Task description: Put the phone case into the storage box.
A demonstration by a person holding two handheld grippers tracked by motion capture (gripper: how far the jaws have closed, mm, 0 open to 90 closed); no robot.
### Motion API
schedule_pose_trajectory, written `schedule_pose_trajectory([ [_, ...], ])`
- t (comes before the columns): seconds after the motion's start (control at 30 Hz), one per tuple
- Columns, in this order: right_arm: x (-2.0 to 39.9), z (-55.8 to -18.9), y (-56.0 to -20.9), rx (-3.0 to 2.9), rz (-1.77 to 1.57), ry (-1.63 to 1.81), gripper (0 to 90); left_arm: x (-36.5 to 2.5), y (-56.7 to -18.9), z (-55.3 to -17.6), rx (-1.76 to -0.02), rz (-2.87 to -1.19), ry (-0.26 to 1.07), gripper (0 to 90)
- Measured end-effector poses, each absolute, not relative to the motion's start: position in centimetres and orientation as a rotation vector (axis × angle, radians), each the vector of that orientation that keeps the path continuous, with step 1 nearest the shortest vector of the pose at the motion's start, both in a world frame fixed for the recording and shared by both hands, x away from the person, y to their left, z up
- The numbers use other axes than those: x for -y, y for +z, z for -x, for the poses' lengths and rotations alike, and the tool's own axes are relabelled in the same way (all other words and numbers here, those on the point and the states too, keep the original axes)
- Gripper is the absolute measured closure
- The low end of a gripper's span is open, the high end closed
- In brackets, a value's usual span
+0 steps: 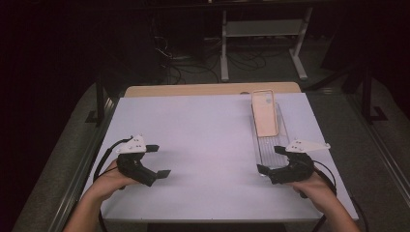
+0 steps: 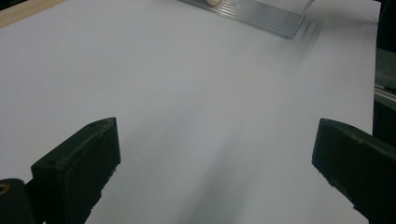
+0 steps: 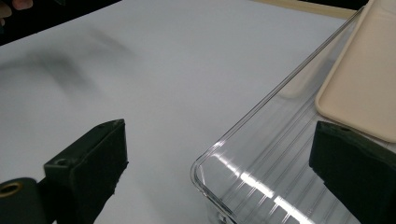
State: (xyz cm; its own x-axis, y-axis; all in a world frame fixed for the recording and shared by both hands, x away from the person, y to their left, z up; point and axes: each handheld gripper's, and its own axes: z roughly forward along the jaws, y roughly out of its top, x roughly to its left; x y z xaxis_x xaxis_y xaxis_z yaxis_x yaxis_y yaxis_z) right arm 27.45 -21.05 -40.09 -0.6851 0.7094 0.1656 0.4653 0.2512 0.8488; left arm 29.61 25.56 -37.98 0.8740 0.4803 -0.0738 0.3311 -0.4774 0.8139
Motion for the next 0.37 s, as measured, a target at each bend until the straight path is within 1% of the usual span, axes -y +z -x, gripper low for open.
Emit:
schedule_pose_trajectory([
  [0.37,21.06,-27.48,-40.05,-2.275,-1.097,1.404,3.9,-25.52,-38.24,-29.61,-0.583,-2.120,0.207,0.7],
])
